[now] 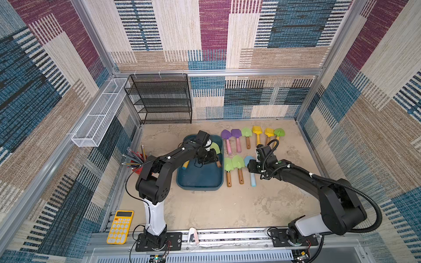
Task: Take the shovel out of the storage box
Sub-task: Place the shovel at the center of the board, then pick up the shovel from the storage box.
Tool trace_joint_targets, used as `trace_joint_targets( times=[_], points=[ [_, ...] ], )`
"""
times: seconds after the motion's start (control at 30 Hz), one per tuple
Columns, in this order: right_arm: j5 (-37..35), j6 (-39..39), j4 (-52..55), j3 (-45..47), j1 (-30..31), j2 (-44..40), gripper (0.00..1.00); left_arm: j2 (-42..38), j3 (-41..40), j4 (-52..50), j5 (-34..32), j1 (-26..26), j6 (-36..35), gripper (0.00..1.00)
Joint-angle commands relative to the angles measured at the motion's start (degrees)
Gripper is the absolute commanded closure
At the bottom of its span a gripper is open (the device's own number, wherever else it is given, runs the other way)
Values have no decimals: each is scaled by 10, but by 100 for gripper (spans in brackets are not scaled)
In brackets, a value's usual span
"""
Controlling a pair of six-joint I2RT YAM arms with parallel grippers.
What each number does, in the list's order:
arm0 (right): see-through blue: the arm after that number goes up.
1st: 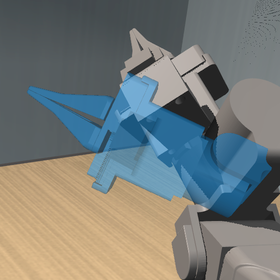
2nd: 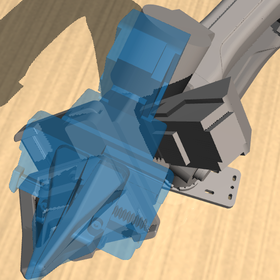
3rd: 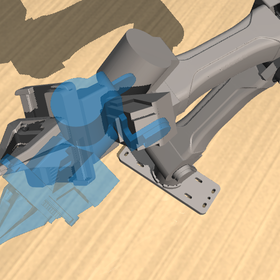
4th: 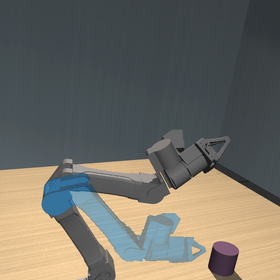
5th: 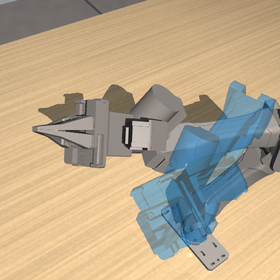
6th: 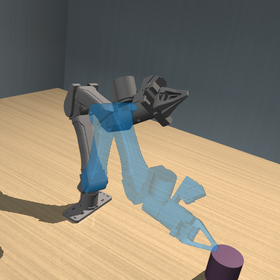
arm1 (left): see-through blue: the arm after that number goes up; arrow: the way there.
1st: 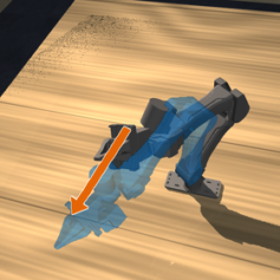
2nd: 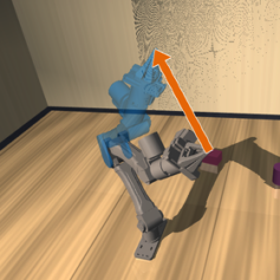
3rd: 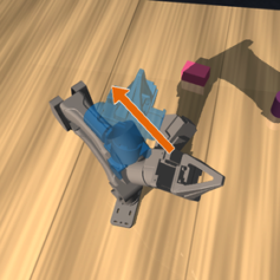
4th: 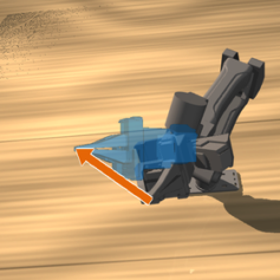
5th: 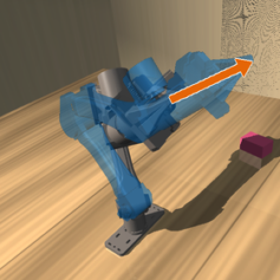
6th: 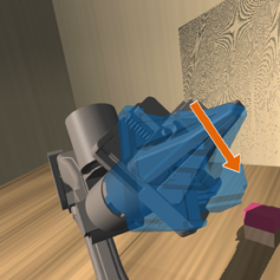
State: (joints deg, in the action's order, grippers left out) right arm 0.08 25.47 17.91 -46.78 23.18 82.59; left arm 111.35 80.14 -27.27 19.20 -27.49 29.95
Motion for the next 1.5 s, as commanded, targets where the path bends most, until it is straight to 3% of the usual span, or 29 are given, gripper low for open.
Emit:
trace_joint_targets(
  times=[0.0,0.3,0.53,0.67,0.83,1.1,1.47],
  points=[
    [-12,3,9,-7,0,-13,48,14,18,-25,-25,-4,-11,53],
    [-1,6,2,7,0,-25,47,53,61,-59,-62,-25,-31,53],
    [4,7,-4,11,0,-28,47,73,96,-125,-151,-51,-66,53],
    [12,7,-10,12,0,-22,47,63,98,-149,-237,-72,-81,53],
    [29,12,-24,16,0,-15,48,69,108,-164,-275,-81,-90,54],
    [33,15,-28,23,0,-18,48,95,134,-166,-288,-90,-106,59],
    [33,15,-31,26,0,-22,48,110,144,-174,-304,-92,-105,77]
  ],
)
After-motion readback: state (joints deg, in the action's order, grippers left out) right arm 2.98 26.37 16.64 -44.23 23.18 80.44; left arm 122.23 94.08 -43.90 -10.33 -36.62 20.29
